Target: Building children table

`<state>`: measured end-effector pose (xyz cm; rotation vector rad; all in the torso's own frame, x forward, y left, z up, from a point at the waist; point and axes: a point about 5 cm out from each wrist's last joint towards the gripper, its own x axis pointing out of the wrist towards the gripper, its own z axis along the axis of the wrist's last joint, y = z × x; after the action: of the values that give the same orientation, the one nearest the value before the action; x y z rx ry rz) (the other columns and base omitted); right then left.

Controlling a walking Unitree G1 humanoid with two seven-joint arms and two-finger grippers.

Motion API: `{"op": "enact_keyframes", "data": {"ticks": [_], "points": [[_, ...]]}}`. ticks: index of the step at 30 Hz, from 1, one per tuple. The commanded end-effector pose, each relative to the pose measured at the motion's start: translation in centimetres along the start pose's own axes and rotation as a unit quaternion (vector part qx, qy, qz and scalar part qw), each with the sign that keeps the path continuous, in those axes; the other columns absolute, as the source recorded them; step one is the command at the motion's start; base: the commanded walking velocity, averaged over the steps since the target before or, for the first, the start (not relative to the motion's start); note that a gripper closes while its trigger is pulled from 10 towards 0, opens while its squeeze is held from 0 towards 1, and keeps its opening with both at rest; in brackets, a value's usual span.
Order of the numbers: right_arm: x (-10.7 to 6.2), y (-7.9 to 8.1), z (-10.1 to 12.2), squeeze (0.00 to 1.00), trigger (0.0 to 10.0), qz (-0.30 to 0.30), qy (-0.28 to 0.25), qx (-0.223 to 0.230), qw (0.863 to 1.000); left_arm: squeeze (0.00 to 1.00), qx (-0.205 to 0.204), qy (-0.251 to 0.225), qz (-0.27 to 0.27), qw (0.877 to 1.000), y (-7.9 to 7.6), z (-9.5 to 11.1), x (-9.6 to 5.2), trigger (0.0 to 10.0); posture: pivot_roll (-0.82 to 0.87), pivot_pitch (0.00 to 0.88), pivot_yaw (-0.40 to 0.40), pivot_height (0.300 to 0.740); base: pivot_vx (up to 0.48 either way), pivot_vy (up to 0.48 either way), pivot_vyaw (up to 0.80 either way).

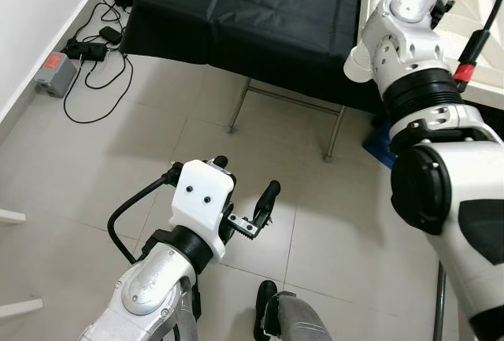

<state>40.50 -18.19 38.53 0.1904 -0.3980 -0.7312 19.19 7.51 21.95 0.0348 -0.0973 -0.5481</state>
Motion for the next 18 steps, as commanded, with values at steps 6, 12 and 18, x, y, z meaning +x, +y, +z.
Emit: {"op": "enact_keyframes", "data": {"ticks": [6, 12, 18], "points": [[-1.25, -2.66, -7.28, 0.00, 10.0, -0.110, 0.154, -0.130, 0.973, 0.00, -0.004, 0.007, -0.001, 1.000, -0.33, -0.40, -0.03, 10.0, 0.16, 0.403, -0.119, 0.740, 0.000, 0.000, 0.00], [-1.51, -2.63, -7.52, 0.00, 10.0, -0.128, 0.169, -0.092, 0.973, 0.00, -0.003, 0.005, 0.000, 1.000, -0.33, -0.34, 0.02, 10.0, 0.16, 0.408, -0.124, 0.740, 0.000, 0.000, 0.00], [-1.56, -2.77, -7.22, 0.00, 10.0, -0.152, 0.152, -0.093, 0.972, 0.00, -0.002, 0.004, 0.003, 1.000, -0.26, -0.34, 0.04, 10.0, 0.16, 0.409, -0.127, 0.740, 0.000, 0.000, 0.00]]}}
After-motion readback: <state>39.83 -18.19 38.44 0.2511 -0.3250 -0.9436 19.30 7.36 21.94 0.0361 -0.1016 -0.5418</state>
